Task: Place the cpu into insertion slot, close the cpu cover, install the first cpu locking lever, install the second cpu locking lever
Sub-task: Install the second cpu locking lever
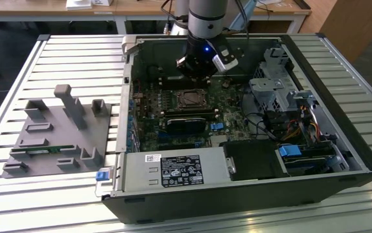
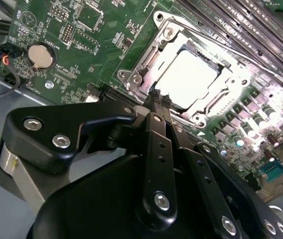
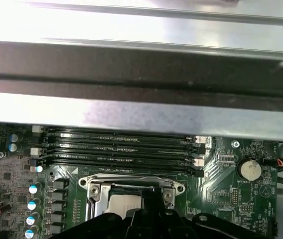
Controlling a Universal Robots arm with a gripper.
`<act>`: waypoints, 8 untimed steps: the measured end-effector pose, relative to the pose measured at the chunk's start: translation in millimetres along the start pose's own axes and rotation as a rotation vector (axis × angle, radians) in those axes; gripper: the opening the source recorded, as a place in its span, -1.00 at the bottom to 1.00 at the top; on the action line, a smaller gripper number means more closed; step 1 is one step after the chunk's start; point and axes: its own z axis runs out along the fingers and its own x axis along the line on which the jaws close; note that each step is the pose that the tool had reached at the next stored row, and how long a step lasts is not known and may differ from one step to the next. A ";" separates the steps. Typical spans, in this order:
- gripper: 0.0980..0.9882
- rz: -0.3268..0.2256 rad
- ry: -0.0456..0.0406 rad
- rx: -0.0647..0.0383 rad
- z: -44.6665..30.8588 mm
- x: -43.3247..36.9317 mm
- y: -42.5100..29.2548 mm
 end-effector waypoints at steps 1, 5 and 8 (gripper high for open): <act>-0.98 0.000 0.0000 0.000 -2.1 0.0 0.1; -0.98 0.000 0.0001 0.000 -11.8 -0.2 0.7; -0.98 0.000 0.0001 0.000 -16.6 -0.2 1.0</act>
